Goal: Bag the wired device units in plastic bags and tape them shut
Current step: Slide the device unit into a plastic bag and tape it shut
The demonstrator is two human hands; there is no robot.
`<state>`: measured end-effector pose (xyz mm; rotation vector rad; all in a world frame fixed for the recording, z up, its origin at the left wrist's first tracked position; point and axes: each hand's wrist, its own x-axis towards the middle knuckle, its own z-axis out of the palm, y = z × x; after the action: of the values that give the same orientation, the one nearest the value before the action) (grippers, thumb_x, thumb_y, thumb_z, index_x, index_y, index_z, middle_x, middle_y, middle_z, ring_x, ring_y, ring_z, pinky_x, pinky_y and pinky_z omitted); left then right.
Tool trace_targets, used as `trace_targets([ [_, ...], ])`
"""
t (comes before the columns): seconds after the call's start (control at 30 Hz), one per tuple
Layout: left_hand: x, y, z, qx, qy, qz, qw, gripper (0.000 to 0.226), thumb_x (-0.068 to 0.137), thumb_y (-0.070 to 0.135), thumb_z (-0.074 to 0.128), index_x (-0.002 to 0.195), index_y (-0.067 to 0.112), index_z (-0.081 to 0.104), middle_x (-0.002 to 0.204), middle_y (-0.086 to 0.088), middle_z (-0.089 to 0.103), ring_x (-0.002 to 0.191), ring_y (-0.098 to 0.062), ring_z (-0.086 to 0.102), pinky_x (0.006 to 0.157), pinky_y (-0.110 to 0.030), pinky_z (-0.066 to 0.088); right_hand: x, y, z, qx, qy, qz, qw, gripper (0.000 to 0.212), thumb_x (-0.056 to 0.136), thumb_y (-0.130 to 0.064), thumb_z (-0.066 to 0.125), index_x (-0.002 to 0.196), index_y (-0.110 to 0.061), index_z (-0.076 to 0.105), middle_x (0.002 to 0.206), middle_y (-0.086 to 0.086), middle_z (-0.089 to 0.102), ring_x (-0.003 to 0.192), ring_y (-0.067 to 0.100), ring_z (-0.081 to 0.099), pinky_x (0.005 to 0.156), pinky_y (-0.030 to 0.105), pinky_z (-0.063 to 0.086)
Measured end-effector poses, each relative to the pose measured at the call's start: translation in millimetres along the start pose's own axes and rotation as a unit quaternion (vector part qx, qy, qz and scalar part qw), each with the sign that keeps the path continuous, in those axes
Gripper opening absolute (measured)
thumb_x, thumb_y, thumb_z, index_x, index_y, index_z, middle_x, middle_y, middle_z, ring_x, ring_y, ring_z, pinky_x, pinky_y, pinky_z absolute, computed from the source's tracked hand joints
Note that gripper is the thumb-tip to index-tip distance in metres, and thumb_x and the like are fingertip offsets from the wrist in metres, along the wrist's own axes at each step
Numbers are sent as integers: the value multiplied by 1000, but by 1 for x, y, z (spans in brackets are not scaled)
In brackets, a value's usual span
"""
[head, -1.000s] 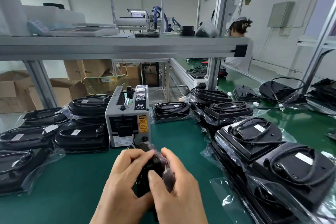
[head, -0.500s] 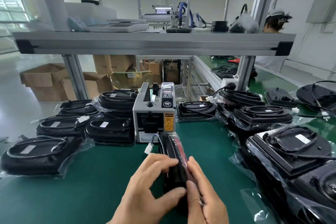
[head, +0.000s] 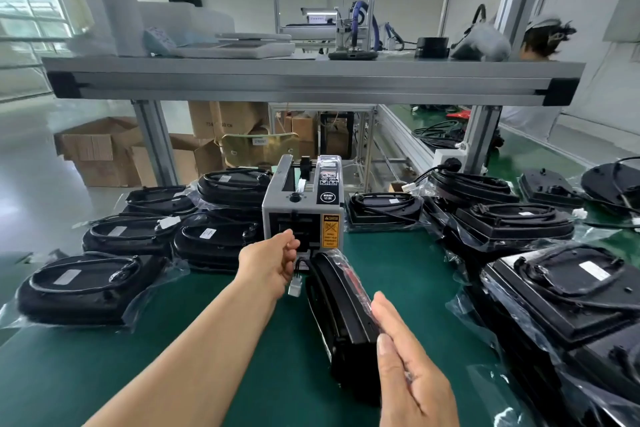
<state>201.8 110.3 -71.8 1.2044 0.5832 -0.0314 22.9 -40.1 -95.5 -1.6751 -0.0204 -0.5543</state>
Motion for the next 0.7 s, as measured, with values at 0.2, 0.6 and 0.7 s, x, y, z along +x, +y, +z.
trace_targets([
  [0.2,2,9,16,-32,27,-6,999,13,90,22,72,95,11,65,56,5,57,39,-2,49,34,-12,34,1,-2,-3,39,-6,23,999,39,95,1,53,118,-27,68,124,-38,59,121,-16,51,97,-1,34],
  [0.6,7,8,23,-76,71,-36,994,18,83,1,67,75,9,53,37,3,54,29,-5,51,34,-13,34,0,-5,-4,49,-26,37,998,37,97,-3,51,121,-28,67,124,-41,57,120,-21,48,93,-5,32],
  [0.7,6,8,28,-106,101,-21,989,20,84,-1,64,72,6,50,37,1,51,25,-4,42,32,-10,30,-1,-5,-4,61,-28,47,997,37,98,-4,52,120,-29,67,124,-40,58,119,-21,48,92,-5,32],
])
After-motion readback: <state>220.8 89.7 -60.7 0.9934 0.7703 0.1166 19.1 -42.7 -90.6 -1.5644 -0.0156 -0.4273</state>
